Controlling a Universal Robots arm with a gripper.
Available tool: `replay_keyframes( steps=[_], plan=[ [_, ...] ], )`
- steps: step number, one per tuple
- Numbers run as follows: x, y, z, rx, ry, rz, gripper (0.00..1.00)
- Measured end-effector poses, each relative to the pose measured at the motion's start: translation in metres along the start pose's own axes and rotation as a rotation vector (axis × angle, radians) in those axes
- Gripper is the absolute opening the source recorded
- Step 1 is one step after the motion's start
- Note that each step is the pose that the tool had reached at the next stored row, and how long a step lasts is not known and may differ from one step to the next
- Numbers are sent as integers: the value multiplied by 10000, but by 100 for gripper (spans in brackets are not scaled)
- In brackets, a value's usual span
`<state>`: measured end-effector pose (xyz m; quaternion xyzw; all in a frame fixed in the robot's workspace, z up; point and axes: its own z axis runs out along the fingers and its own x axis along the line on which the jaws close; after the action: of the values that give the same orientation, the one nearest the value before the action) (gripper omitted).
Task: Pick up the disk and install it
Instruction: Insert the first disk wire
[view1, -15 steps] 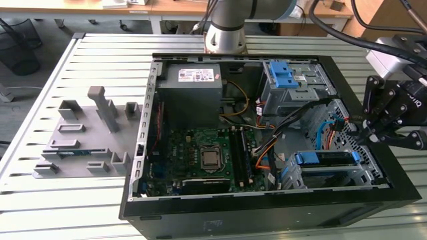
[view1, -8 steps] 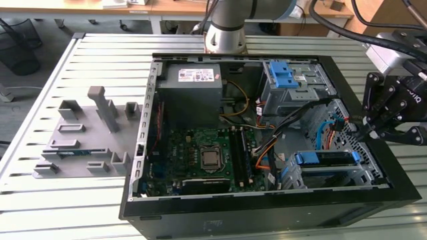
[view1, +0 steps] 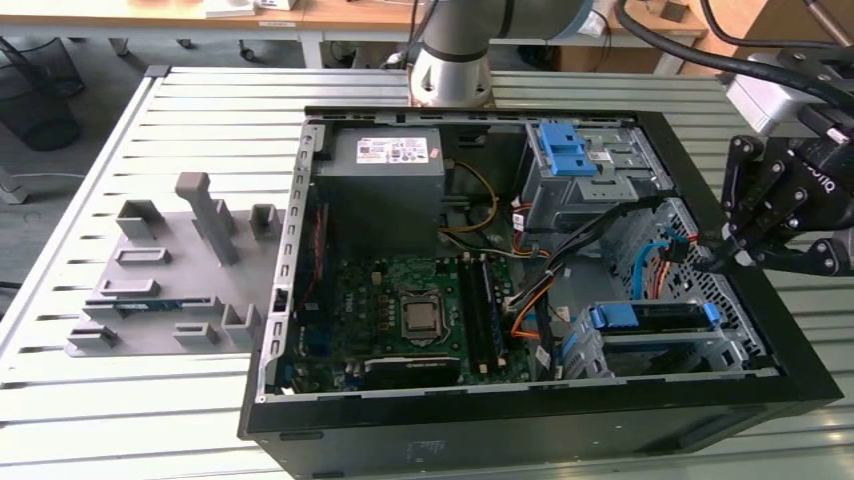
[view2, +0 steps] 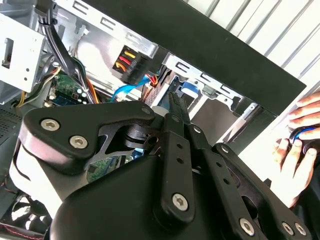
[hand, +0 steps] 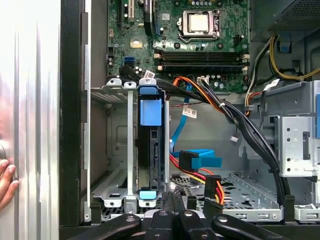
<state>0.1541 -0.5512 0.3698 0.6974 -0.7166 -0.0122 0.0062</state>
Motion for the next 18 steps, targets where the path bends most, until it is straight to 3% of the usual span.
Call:
replay_keyframes(
  steps=[5,12,18],
  plan=[
    [-63,2,-18,1,32,1,11],
    [-185,5,-18,4,137,4,11],
    [-247,7,-31,5,170,5,11]
  ],
)
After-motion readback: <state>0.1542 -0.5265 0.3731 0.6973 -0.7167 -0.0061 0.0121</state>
